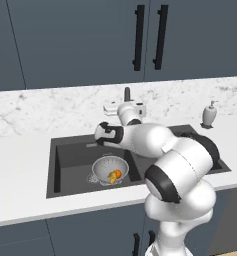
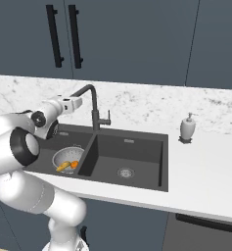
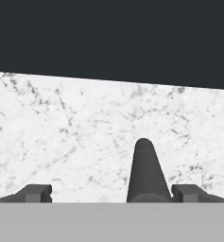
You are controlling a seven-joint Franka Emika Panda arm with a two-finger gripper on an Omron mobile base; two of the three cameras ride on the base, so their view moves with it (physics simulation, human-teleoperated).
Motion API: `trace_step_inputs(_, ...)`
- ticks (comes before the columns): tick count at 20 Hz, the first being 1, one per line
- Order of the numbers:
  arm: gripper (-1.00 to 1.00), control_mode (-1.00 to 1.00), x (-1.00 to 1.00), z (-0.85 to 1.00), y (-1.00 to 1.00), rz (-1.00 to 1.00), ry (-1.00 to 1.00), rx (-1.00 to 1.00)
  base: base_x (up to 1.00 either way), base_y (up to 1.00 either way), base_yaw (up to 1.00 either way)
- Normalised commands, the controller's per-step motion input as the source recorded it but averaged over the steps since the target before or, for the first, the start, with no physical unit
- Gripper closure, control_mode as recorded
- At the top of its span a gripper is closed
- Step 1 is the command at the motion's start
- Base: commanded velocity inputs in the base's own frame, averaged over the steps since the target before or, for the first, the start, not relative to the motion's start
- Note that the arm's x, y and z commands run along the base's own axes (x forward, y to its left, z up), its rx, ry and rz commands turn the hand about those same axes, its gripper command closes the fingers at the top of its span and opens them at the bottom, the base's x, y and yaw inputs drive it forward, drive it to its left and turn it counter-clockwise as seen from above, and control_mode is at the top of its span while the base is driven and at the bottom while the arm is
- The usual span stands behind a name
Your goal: Put the colander in the sink, put the banana, tangerine in the colander, and turn on the sink faucet and pour water over the colander.
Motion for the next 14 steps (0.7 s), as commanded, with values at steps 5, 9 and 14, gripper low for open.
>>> trace_step_inputs(5,-1.0,-1.0,0.0,0.0,0.35,0.0,0.06,0.0,0.0,0.0,0.0)
trace_step_inputs(9,-1.0,-1.0,0.0,0.0,0.26,0.0,0.03,0.0,0.0,0.0,0.0)
trace_step_inputs(14,-1.0,-1.0,0.0,0.0,0.23,0.0,0.04,0.0,0.0,0.0,0.0)
